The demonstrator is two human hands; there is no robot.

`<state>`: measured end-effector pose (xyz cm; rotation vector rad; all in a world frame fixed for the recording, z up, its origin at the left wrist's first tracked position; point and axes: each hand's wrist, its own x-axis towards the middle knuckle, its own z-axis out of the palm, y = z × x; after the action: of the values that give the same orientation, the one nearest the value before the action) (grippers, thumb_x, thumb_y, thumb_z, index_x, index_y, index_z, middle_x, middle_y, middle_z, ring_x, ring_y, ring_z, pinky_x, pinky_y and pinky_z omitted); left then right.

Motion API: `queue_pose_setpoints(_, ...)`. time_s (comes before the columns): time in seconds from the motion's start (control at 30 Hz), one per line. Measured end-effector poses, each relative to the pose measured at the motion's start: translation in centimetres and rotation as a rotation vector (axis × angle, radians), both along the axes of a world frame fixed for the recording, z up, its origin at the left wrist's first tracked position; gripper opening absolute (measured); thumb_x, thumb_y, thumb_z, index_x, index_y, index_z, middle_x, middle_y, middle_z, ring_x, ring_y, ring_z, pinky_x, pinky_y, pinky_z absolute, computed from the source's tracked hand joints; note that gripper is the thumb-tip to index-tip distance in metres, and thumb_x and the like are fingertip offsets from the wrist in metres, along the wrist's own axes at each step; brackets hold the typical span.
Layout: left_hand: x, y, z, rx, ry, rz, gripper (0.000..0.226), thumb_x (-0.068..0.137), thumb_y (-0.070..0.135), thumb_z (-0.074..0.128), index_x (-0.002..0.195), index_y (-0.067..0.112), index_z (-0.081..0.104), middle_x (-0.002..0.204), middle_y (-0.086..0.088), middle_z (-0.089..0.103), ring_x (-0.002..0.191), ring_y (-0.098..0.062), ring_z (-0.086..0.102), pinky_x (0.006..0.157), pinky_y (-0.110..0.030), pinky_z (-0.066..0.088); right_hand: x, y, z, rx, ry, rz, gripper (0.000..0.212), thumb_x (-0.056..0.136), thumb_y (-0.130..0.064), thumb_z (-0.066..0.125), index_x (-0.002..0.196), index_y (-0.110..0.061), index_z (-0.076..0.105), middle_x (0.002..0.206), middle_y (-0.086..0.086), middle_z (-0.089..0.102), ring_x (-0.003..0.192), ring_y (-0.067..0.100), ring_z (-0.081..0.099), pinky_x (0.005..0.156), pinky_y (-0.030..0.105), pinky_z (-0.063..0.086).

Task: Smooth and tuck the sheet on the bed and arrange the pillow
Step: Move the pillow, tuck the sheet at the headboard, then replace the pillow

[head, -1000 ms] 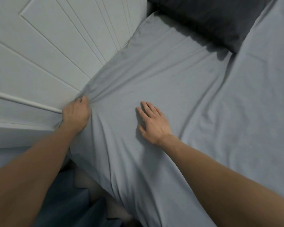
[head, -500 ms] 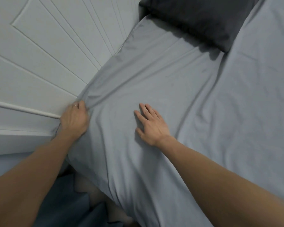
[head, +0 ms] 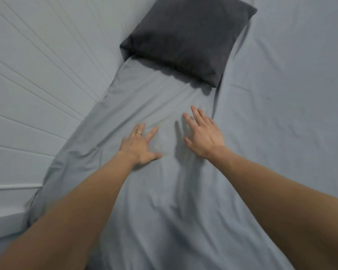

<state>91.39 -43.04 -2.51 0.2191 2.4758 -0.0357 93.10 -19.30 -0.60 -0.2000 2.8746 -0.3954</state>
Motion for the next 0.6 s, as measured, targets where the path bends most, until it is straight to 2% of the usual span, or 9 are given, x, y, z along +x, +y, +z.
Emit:
queue_pose_setpoints(0.03,-0.5,0.6,0.2,-0.033,0.016,0.000,0.100,0.070,0.081,0.051,0.150,0.049,-0.001,0.164,-0.004,0.001,0.151,-0.022,0.004,0.112,-0.056,0.028,-0.6,1.1,0.1,0.002,0.001,-0.023,0.074,0.094,-0.038,0.054,0.158,-0.025,0.020,0.169,0.003,0.004,0.155,0.023,0.006,0.124,0.039,0.013)
queue_pose_setpoints(0.1,-2.1,1.6,1.0,-0.064,0.102,0.021,0.089,0.071,0.081,0.044,0.147,0.039,0.021,0.155,-0.012,0.029,0.141,-0.029,0.030,0.104,-0.053,0.039,-1.7,2.6,0.2,0.007,-0.004,-0.054,0.074,0.095,-0.040,0.052,0.159,-0.025,0.017,0.169,0.003,0.002,0.155,0.022,0.005,0.124,0.038,0.013)
queue_pose_setpoints(0.17,-5.1,3.3,1.7,-0.032,0.241,0.080,0.073,0.080,0.074,0.038,0.130,0.021,0.046,0.134,-0.017,0.054,0.123,-0.034,0.052,0.097,-0.047,0.045,-2.7,3.7,0.0,0.004,0.001,-0.080,0.074,0.096,-0.041,0.051,0.159,-0.026,0.015,0.169,0.002,0.000,0.155,0.021,0.004,0.123,0.038,0.014)
queue_pose_setpoints(0.27,-11.1,7.2,2.5,0.245,0.300,0.273,0.049,0.093,0.054,0.046,0.107,0.011,0.063,0.116,-0.020,0.066,0.109,-0.036,0.061,0.092,-0.042,0.049,-4.3,5.1,-0.5,0.000,0.011,-0.086,0.074,0.097,-0.042,0.050,0.159,-0.028,0.013,0.169,0.002,-0.001,0.155,0.021,0.006,0.122,0.038,0.016)
queue_pose_setpoints(0.37,-16.4,12.2,3.3,0.813,0.122,0.720,0.039,0.096,0.046,0.052,0.096,0.008,0.062,0.099,-0.021,0.064,0.082,-0.033,0.064,0.078,-0.041,0.055,-6.6,6.0,-0.9,-0.044,0.039,-0.139,0.071,0.099,-0.042,0.047,0.160,-0.023,0.014,0.167,0.005,0.014,0.152,0.025,0.020,0.119,0.040,0.026)
queue_pose_setpoints(0.4,-17.9,13.9,3.3,0.997,0.026,0.874,0.042,0.094,0.047,0.055,0.106,0.007,0.059,0.105,-0.022,0.060,0.081,-0.032,0.064,0.073,-0.038,0.056,-7.6,6.3,-1.0,-0.069,0.075,-0.175,0.069,0.100,-0.041,0.046,0.159,-0.020,0.017,0.164,0.006,0.024,0.147,0.027,0.029,0.115,0.041,0.032)
queue_pose_setpoints(0.43,-19.1,15.1,3.5,1.134,-0.068,0.998,0.053,0.091,0.050,0.058,0.124,0.008,0.054,0.118,-0.023,0.056,0.091,-0.032,0.065,0.077,-0.037,0.057,-8.3,6.3,-1.0,-0.089,0.120,-0.211,0.067,0.100,-0.041,0.045,0.158,-0.018,0.021,0.157,0.007,0.034,0.140,0.029,0.038,0.109,0.042,0.038)
queue_pose_setpoints(0.5,-21.2,16.8,3.3,1.259,-0.230,1.160,0.071,0.085,0.055,0.064,0.141,0.017,0.043,0.139,-0.015,0.048,0.117,-0.035,0.058,0.089,-0.042,0.055,-9.9,6.5,-0.9,-0.138,0.195,-0.306,0.063,0.100,-0.042,0.044,0.155,-0.015,0.029,0.142,0.010,0.044,0.127,0.031,0.048,0.099,0.043,0.045)
queue_pose_setpoints(0.6,-23.2,17.8,2.4,1.338,-0.326,1.266,0.052,0.091,0.044,0.064,0.134,0.016,0.054,0.133,-0.008,0.061,0.112,-0.028,0.063,0.081,-0.045,0.057,-12.1,6.4,-0.3,-0.341,0.143,-0.520,0.060,0.101,-0.043,0.043,0.152,-0.014,0.030,0.140,0.014,0.045,0.128,0.034,0.047,0.101,0.044,0.042)
